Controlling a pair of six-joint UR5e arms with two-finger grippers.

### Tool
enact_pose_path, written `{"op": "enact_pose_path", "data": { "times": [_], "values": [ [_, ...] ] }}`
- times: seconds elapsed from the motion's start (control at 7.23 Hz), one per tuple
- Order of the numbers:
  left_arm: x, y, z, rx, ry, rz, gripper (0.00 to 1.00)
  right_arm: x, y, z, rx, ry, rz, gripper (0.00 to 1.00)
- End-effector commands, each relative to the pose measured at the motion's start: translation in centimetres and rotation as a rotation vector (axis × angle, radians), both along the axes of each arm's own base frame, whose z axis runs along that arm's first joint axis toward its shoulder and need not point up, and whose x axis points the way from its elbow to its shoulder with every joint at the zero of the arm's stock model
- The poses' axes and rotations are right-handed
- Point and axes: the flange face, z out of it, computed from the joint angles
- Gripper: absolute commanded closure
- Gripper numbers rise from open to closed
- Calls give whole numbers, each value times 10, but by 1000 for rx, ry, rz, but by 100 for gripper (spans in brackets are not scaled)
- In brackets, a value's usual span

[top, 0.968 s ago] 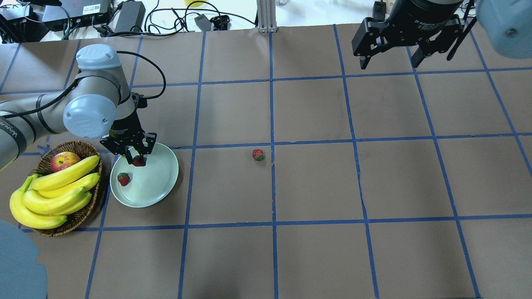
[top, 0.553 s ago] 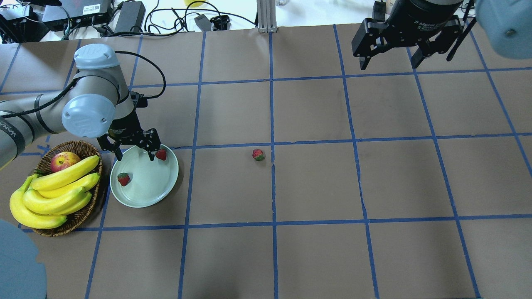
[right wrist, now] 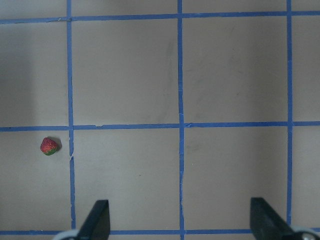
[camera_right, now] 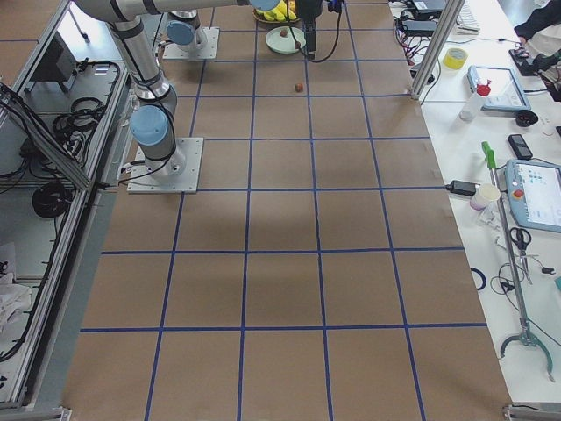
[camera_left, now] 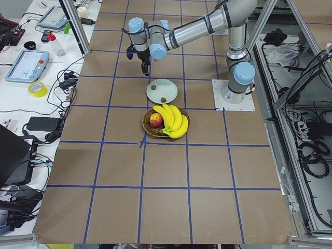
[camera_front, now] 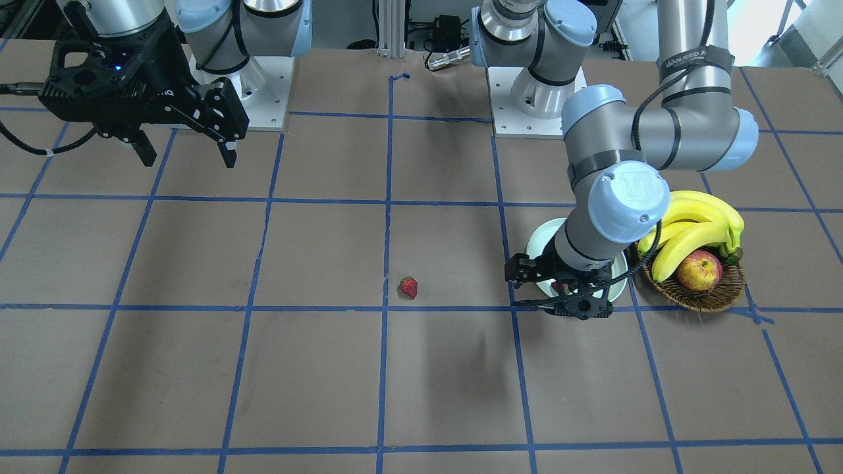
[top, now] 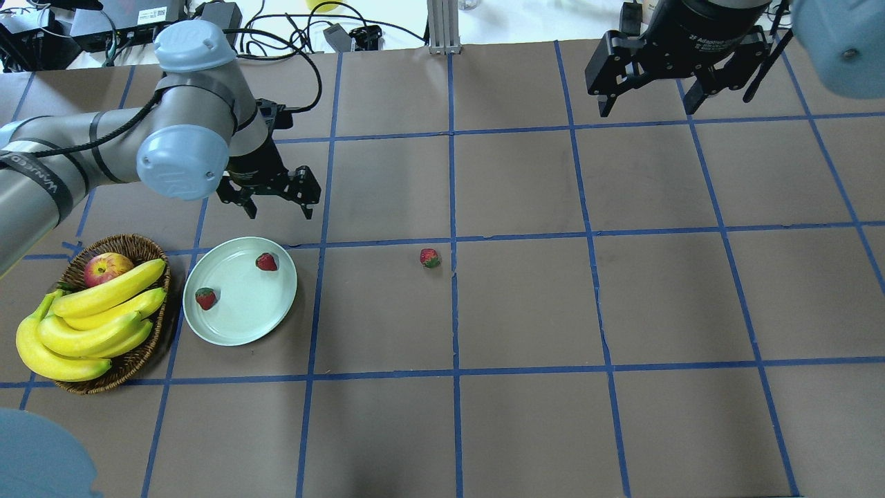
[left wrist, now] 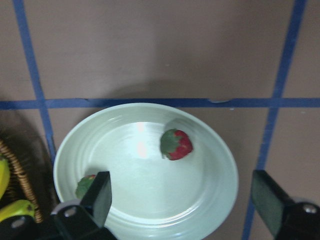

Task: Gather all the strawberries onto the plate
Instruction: 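Reach the left gripper to the remaining strawberry and grasp it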

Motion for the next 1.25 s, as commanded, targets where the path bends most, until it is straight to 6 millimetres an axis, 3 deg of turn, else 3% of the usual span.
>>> {"op": "enact_pose_path", "data": {
  "times": [0.0, 0.28, 0.55, 0.83, 1.11],
  "values": [
    [-71, 7, -9, -44, 25, 147, 0, 0, 0, 0, -1, 0, 0, 0],
    [-119, 12, -25, -78, 49, 292, 0, 0, 0, 0, -1, 0, 0, 0],
    [-149, 13, -47, -69, 100, 411, 0, 0, 0, 0, -1, -2, 0, 0],
    [-166, 18, -77, -23, 91, 466, 0, 0, 0, 0, -1, -2, 0, 0],
    [-174, 23, -94, 5, 76, 487, 0, 0, 0, 0, -1, -2, 0, 0]
  ]
}}
